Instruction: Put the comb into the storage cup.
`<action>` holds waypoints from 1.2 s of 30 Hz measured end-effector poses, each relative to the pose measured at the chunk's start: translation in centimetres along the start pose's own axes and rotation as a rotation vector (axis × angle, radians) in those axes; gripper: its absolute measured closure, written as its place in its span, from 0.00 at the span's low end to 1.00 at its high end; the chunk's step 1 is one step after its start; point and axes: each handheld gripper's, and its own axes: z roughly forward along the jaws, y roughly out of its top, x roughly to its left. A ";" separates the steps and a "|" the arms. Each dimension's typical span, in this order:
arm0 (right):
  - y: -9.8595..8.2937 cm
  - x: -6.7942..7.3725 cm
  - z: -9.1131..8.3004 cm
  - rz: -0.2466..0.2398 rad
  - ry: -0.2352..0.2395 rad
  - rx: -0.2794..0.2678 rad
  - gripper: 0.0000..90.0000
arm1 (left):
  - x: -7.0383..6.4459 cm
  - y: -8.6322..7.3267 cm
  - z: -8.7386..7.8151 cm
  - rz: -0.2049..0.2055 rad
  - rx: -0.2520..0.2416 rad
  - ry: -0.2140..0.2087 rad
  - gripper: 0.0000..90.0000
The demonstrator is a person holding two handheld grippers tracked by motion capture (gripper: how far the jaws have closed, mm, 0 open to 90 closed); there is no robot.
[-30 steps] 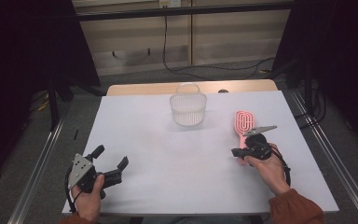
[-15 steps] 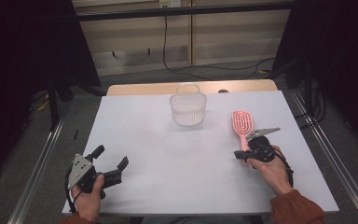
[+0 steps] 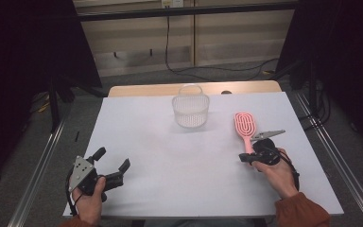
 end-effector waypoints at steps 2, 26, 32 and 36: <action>-0.1 -0.1 -0.1 0.004 0.000 0.003 1.00 | 0.0 0.0 0.0 0.002 0.002 -0.001 0.03; -0.8 -1.2 -0.7 0.008 -0.027 0.028 1.00 | 0.1 -0.1 0.0 0.001 0.009 -0.002 0.03; -1.0 -1.7 -1.1 0.019 -0.044 0.034 1.00 | 0.0 -0.1 0.0 0.005 0.013 -0.009 0.03; -1.0 -2.0 -1.3 0.022 -0.056 0.034 1.00 | 0.0 -0.1 0.0 0.003 0.010 -0.005 0.03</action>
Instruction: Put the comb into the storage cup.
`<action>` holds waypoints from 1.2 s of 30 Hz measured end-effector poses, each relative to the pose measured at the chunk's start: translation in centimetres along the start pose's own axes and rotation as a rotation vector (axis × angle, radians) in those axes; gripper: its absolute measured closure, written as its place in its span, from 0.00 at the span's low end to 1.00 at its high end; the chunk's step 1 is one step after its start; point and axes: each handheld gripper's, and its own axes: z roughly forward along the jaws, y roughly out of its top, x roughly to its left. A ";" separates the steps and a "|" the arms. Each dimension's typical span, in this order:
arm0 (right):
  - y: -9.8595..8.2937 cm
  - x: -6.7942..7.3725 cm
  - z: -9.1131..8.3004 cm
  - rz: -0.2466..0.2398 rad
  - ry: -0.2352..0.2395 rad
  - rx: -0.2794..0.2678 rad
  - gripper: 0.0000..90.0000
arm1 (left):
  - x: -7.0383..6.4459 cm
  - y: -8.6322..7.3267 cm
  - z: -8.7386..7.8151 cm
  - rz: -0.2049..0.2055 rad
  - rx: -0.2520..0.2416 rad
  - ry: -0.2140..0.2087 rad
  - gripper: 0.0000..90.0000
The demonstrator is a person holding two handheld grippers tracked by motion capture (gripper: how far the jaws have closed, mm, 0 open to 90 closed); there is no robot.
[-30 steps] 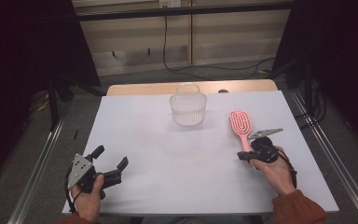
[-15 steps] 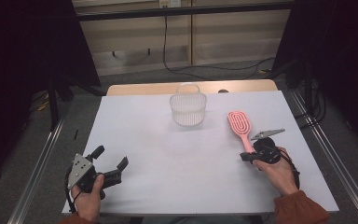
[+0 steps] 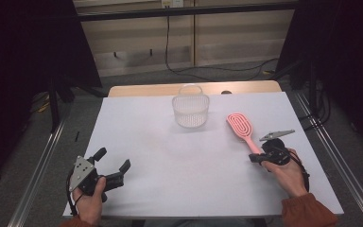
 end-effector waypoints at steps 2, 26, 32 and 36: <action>0.0 -0.1 0.0 -0.003 -0.008 0.002 1.00 | 0.0 0.0 0.0 -0.001 0.000 0.000 0.03; 0.0 -0.5 -0.3 -0.018 0.015 -0.058 0.98 | -0.1 0.0 0.0 -0.008 0.004 -0.012 0.03; 0.2 -0.2 -0.9 -0.050 0.041 -0.128 0.95 | -0.1 0.0 0.0 -0.008 0.004 -0.012 0.03; 0.2 0.0 -1.5 -0.074 0.028 -0.180 0.95 | 0.0 0.0 0.0 -0.004 0.003 -0.009 0.03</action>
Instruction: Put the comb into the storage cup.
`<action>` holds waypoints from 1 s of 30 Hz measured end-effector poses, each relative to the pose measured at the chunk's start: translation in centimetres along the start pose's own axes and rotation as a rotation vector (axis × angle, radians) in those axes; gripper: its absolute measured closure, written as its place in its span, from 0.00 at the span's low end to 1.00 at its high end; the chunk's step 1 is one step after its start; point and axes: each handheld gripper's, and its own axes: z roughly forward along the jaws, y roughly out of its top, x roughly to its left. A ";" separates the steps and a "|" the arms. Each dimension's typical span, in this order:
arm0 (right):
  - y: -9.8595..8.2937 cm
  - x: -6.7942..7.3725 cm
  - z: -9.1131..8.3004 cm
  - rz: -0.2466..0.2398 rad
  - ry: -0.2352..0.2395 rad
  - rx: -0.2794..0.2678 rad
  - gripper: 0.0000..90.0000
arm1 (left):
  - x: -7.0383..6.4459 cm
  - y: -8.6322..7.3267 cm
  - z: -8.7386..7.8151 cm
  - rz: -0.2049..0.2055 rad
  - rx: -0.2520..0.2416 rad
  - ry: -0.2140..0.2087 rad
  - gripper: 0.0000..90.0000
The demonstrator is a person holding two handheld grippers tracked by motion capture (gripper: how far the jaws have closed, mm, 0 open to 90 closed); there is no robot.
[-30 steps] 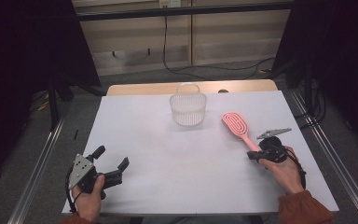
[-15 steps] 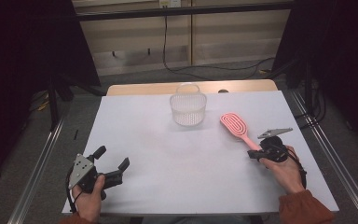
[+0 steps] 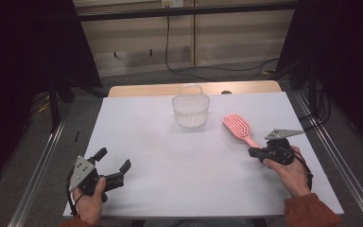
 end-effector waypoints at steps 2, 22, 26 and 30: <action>0.1 0.0 -0.3 -0.005 0.007 -0.025 0.92 | 0.0 0.0 0.0 -0.002 -0.001 0.000 0.03; 0.9 -0.5 -0.2 -0.004 -0.069 -0.117 0.10 | 0.2 0.0 -0.2 -0.002 -0.005 0.014 0.03; 1.0 -0.4 -0.3 -0.004 -0.149 -0.121 0.04 | 0.2 0.0 -0.2 -0.008 -0.011 0.011 0.03; 1.5 -0.8 -0.7 0.024 -0.175 -0.114 0.05 | 0.2 0.0 -0.3 -0.002 -0.008 0.014 0.03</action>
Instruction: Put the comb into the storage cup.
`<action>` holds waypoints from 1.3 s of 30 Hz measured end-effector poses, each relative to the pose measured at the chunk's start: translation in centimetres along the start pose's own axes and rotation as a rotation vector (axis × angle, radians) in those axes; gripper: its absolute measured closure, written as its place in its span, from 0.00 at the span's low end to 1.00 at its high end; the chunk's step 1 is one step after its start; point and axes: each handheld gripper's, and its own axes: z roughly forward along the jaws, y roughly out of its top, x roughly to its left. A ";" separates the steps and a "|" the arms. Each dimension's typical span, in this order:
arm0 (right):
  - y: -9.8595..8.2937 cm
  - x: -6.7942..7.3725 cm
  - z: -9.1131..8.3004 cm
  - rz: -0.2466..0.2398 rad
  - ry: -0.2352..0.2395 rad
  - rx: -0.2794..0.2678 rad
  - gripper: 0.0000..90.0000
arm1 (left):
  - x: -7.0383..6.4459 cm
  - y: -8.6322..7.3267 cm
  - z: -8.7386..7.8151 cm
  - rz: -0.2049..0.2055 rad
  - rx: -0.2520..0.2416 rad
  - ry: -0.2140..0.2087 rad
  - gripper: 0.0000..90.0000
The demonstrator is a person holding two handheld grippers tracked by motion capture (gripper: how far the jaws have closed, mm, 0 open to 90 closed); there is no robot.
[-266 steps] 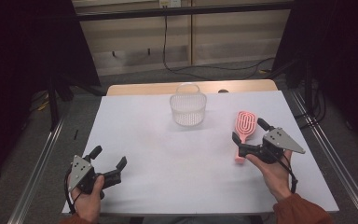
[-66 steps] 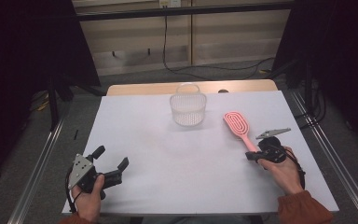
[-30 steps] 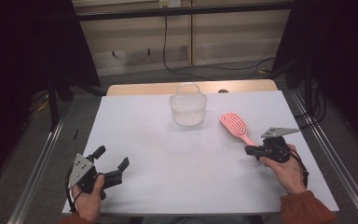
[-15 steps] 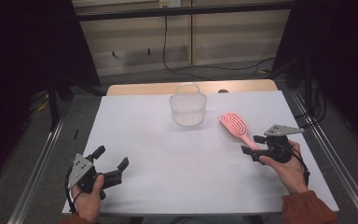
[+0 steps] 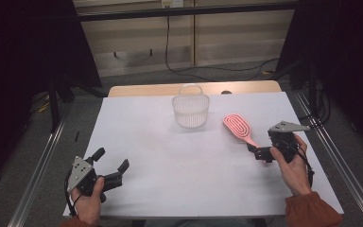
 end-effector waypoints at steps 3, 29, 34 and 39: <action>0.4 -0.6 0.1 0.048 0.063 0.021 0.07 | 0.0 0.0 0.0 0.002 0.001 0.002 0.03; 5.3 -2.2 3.8 0.017 0.090 0.117 0.07 | 0.2 -0.1 -0.1 0.007 0.012 0.006 0.03; 6.1 -2.5 4.6 0.019 0.087 0.146 0.06 | 0.2 -0.1 -0.1 0.007 0.015 0.004 0.03; 6.6 -3.0 5.5 0.011 0.092 0.175 0.05 | 0.2 -0.1 -0.1 0.007 0.014 0.007 0.03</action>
